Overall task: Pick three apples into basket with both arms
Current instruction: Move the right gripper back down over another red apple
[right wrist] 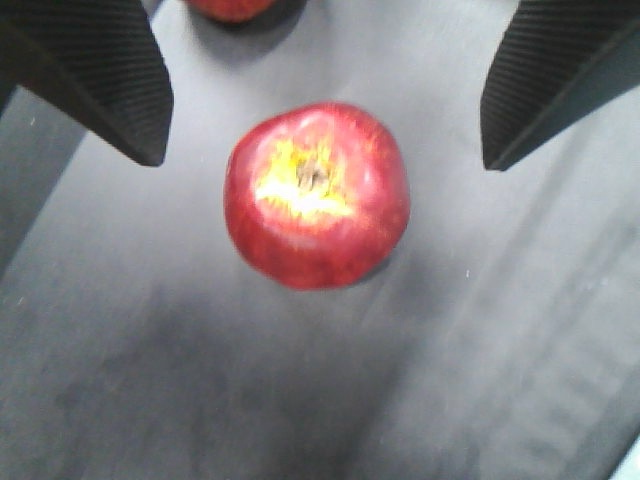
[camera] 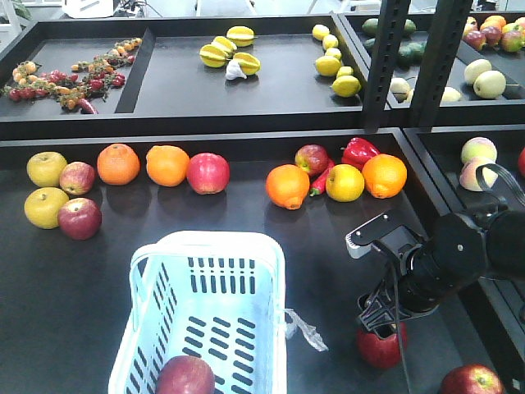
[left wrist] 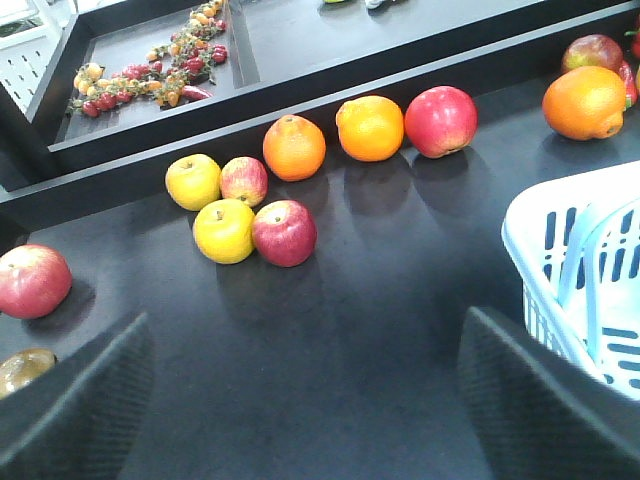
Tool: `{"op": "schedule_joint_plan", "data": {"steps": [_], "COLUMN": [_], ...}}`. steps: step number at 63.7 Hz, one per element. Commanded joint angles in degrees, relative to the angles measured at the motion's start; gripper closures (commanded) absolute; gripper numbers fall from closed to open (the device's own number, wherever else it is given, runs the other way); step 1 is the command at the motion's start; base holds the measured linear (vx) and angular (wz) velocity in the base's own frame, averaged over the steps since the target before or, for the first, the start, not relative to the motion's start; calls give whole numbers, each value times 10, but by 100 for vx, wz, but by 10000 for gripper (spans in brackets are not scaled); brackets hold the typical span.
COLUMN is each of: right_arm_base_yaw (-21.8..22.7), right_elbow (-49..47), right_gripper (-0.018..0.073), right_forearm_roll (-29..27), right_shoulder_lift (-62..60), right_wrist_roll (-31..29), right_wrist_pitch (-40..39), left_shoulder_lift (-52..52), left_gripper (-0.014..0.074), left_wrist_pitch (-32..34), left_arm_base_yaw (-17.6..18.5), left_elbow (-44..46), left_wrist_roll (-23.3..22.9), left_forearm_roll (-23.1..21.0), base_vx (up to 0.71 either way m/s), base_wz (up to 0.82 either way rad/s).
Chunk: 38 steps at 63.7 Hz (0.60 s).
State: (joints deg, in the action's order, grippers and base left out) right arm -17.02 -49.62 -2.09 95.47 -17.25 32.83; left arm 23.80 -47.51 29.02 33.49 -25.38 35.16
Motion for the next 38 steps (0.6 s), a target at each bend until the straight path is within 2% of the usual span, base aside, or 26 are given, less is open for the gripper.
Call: {"op": "schedule_joint_plan", "data": {"steps": [1,29,38], "right_arm_base_yaw": [4,4,4], "right_elbow": [-14,-14,-14], "right_gripper": [-36,-36,15], "right_forearm_roll": [3,3,3], "right_shoulder_lift": [2,122,130], "right_wrist_roll": [-6,3,3], "right_wrist_pitch": [-21,-62,-63], "left_shoulder_lift": [5,5,5], "left_gripper": [11,11,11], "left_wrist_pitch": [28,28,28], "left_arm_base_yaw": [1,1,1], "left_elbow": [13,13,13], "left_wrist_roll": [-7,-7,-7], "left_forearm_roll": [18,18,18], "base_vx": [0,0,0], "base_wz": [0,0,0]}}
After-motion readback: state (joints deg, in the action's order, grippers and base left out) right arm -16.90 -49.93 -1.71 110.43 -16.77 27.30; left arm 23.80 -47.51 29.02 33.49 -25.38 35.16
